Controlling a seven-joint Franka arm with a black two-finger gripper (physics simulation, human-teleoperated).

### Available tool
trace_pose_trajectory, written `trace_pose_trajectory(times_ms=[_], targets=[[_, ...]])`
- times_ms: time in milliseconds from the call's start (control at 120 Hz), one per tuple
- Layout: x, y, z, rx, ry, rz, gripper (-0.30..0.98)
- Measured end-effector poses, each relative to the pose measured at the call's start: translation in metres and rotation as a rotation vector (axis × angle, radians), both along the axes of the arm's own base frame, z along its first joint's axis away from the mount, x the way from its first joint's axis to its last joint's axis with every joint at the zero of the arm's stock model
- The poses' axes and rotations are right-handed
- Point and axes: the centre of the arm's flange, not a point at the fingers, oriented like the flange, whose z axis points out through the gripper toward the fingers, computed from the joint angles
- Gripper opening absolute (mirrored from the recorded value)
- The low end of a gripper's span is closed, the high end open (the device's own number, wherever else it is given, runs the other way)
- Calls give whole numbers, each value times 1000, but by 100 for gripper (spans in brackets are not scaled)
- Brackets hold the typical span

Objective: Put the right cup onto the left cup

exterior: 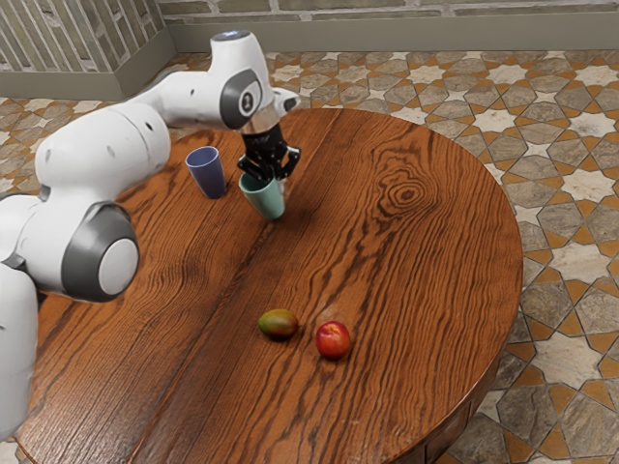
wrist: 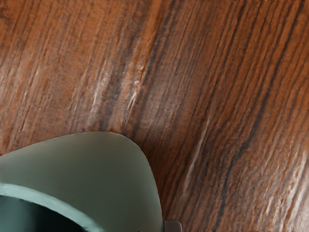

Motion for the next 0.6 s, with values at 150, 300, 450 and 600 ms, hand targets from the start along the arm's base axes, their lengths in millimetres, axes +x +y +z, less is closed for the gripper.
trace_pose_trajectory(times_ms=[150,300,450,600], targets=[[-4,11,20,18,-4,13,-9],[-2,55,54,83,-19,47,-10],[18,112,87,156,-83,93,-10],[30,133,114,208,-153,99,-10]])
